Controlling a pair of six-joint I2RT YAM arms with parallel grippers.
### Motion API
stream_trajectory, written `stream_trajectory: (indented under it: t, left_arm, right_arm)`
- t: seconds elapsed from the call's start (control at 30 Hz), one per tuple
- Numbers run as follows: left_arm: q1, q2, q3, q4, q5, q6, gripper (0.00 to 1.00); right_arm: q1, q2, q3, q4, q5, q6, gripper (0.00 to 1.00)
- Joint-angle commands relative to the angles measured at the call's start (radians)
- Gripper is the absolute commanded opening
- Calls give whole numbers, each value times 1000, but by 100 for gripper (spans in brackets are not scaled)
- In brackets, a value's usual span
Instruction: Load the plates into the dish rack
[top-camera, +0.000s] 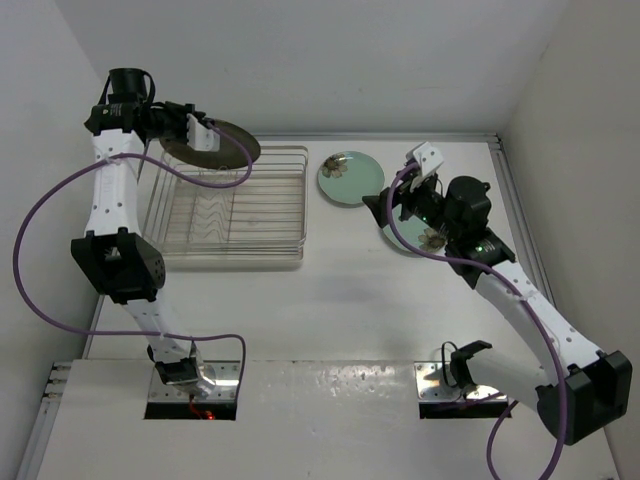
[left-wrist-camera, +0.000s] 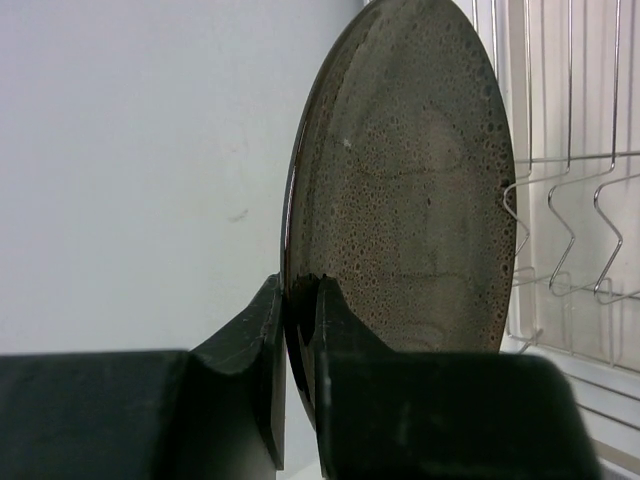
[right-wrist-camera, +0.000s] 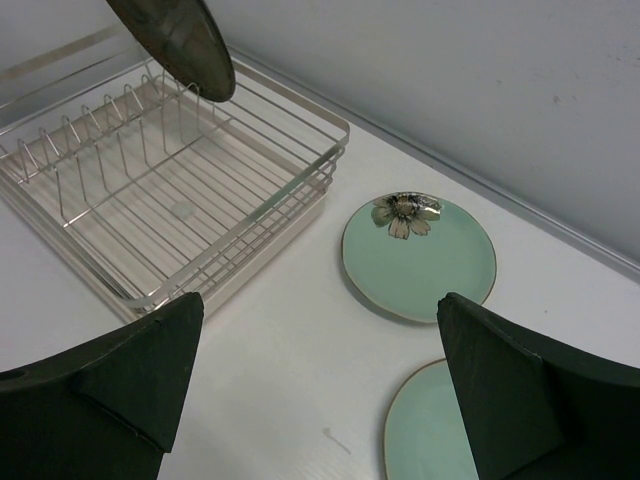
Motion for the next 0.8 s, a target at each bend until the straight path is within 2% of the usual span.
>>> stream_trajectory:
  t: [0.0, 0.3, 0.63, 0.77]
  left_arm:
    - [9, 2, 25, 233, -33, 233, 0]
    - [0, 3, 68, 224, -23, 233, 0]
    - [-9, -26, 77, 109, -21, 273, 0]
    - [-9, -26, 77, 76, -46, 230, 0]
  right_arm:
    - [11, -11, 36, 28, 11, -10, 99]
    - [13, -23, 34, 22, 14, -11, 99]
    - [21, -17, 46, 25, 13, -11, 99]
    - [24, -28, 36, 21, 17, -17, 99]
